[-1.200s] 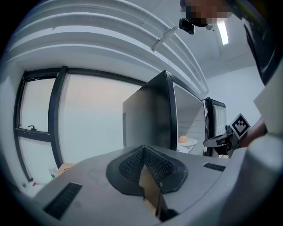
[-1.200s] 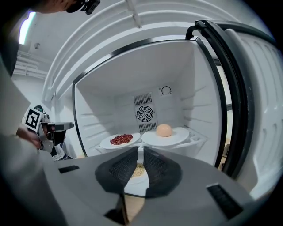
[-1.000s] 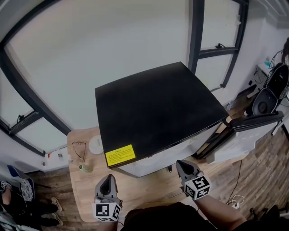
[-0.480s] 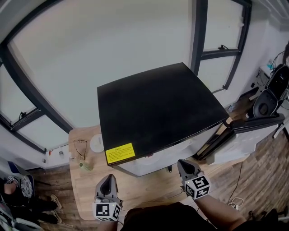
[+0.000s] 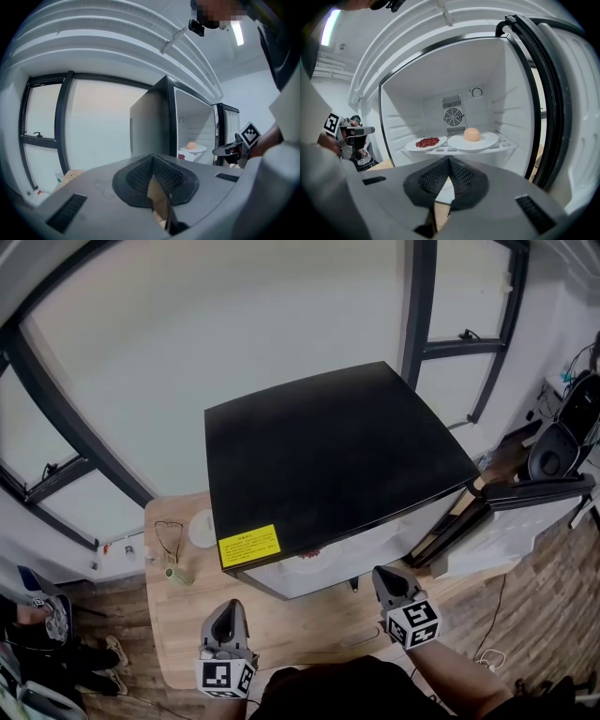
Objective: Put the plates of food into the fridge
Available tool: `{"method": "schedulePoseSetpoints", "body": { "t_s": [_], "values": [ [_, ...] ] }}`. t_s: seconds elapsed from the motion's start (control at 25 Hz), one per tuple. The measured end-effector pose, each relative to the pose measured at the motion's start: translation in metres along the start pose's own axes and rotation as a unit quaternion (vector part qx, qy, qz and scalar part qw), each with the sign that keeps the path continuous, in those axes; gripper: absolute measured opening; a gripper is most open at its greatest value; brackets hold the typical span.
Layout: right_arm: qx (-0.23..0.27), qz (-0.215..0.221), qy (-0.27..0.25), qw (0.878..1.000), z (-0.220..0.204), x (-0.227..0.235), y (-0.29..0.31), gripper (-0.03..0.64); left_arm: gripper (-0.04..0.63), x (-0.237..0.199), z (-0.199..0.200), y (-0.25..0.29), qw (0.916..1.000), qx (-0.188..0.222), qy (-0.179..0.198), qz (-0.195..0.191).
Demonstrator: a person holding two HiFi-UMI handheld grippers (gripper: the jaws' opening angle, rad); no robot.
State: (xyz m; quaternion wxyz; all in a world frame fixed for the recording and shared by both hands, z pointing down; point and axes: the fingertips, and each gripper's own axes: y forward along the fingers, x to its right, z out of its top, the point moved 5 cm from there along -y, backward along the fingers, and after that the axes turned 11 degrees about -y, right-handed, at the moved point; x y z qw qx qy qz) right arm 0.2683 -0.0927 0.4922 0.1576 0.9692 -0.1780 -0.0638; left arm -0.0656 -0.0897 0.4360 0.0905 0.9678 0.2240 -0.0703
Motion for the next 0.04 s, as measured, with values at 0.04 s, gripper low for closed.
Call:
{"method": "schedulePoseSetpoints", "body": {
  "t_s": [0.04],
  "values": [
    [0.000,-0.002,-0.001,1.000,-0.0004,0.0011,0.0003,0.020,0.003,0.0010,-0.0005,-0.0007,1.0000,0.000,0.000,-0.001]
  ]
}}
